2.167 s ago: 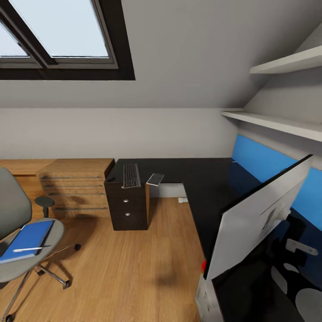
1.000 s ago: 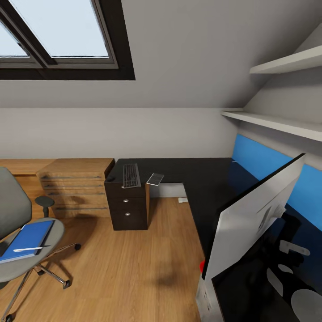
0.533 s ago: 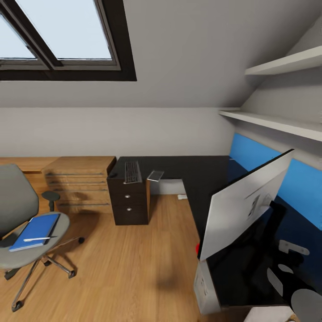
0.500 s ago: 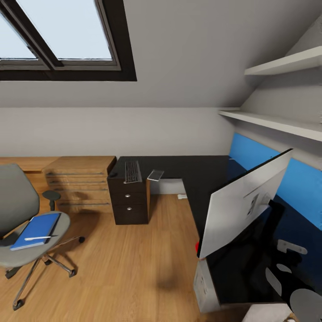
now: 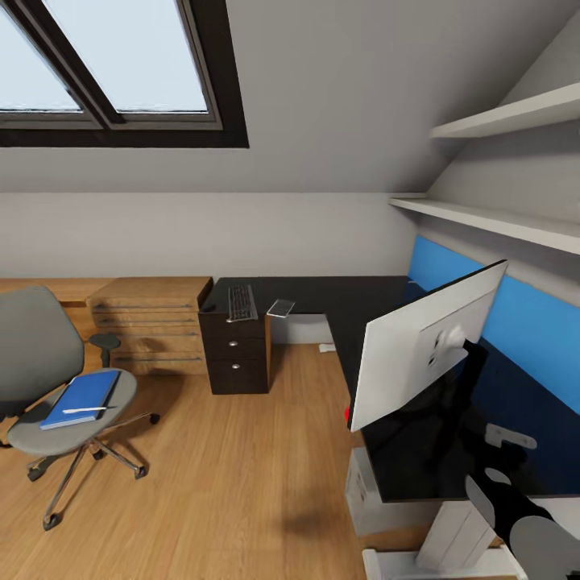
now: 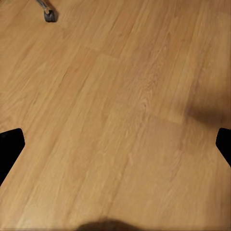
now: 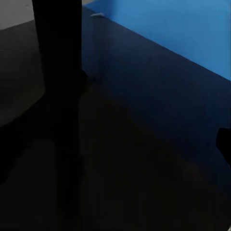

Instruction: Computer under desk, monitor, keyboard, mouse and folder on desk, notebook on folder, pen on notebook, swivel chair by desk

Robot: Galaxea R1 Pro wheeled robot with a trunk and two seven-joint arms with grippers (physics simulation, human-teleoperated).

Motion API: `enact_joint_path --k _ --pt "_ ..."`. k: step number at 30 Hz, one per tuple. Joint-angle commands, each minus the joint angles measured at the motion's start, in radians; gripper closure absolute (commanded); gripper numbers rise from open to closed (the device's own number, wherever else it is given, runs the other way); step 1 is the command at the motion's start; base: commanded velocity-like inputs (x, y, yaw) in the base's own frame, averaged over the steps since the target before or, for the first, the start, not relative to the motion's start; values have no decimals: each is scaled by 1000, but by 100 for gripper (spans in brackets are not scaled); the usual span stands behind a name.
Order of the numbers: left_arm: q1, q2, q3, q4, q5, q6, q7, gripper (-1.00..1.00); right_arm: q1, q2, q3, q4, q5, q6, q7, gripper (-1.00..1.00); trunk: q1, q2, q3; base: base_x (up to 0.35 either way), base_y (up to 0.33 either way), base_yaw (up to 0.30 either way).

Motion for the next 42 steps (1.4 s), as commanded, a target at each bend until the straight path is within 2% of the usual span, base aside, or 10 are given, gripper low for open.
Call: enact_joint_path --k 1,2,9,11,12,16,24,31,38,42 --pt "-1 2 -6 -2 10 -6 5 -100 -1 1 2 -4 -11 2 1 -100 0 -1 -1 -4 0 0" --pt "-1 2 -6 -2 11 -6 6 -100 1 36 1 -100 -11 149 0 -100 0 -1 -1 0 0 0" --pt "-1 2 -6 -2 11 -6 7 -100 61 64 -1 -388 -18 399 0 -100 0 -1 -1 0 0 0" --pt "-1 2 -6 -2 11 -6 6 -100 101 74 -1 -476 -20 471 0 -100 0 -1 -1 0 0 0" --pt "-1 2 -6 -2 11 -6 7 -100 180 98 -1 -661 -23 606 -2 -100 0 -1 -1 0 0 0" --pt "-1 2 -6 -2 11 -6 7 -100 268 141 -3 -872 -31 734 -4 -100 0 -1 -1 0 0 0" --pt "-1 2 -6 -2 11 -6 7 -100 378 197 -2 -1085 -35 860 -6 -100 0 -1 -1 0 0 0" --pt "-1 2 -6 -2 11 -7 8 -100 390 211 0 -1108 -39 914 -6 -100 0 -1 -1 -46 120 0" --pt "-1 2 -6 -2 11 -7 9 -100 392 264 12 -1114 -36 917 -4 -100 0 -1 -1 -35 301 0" --pt "-1 2 -6 -2 11 -7 10 -100 392 274 14 -1115 -32 913 -5 -100 0 -1 -1 -6 319 0"
